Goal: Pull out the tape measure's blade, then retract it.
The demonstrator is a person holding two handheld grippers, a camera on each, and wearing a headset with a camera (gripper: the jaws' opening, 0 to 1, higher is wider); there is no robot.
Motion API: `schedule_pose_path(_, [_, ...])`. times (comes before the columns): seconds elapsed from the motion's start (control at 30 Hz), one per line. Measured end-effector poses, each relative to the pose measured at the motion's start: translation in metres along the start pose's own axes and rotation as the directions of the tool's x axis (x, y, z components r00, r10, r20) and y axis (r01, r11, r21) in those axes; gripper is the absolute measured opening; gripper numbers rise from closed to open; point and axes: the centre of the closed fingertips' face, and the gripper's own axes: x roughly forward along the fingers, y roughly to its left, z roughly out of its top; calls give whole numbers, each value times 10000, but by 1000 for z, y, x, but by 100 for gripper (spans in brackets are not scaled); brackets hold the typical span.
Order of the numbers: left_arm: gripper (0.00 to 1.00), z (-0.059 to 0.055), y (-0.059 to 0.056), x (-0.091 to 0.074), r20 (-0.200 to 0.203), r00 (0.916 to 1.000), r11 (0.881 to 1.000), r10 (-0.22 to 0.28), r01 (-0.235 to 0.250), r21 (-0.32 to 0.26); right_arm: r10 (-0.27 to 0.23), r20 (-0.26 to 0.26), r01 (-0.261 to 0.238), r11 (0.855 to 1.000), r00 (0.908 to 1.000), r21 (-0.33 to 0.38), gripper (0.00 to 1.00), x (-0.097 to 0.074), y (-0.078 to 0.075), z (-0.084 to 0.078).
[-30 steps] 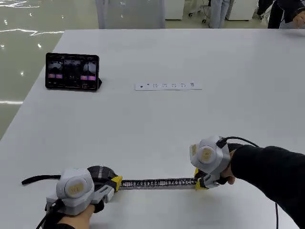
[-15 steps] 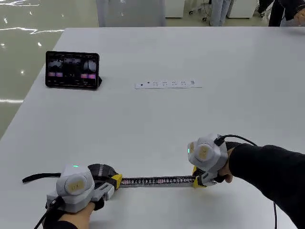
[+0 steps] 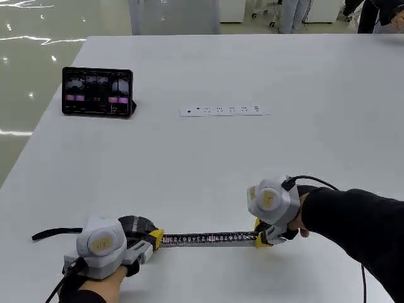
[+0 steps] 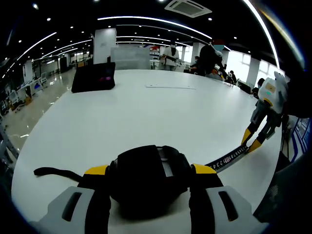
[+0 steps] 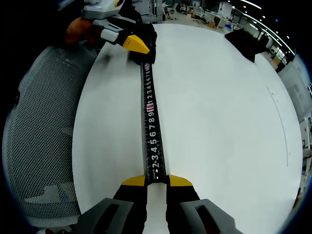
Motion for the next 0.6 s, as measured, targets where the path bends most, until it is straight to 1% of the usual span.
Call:
schedule_pose_path(0.1, [61, -1, 0, 0, -17, 10000, 10000, -5, 5, -8, 9, 9, -9, 10000, 10000, 89, 10, 0, -1, 1])
schedule_pose_path(0.6, [61, -1, 0, -1, -21, 10000, 10000, -12, 12, -1, 29, 9, -29, 10000, 10000, 65, 10, 2, 0, 6])
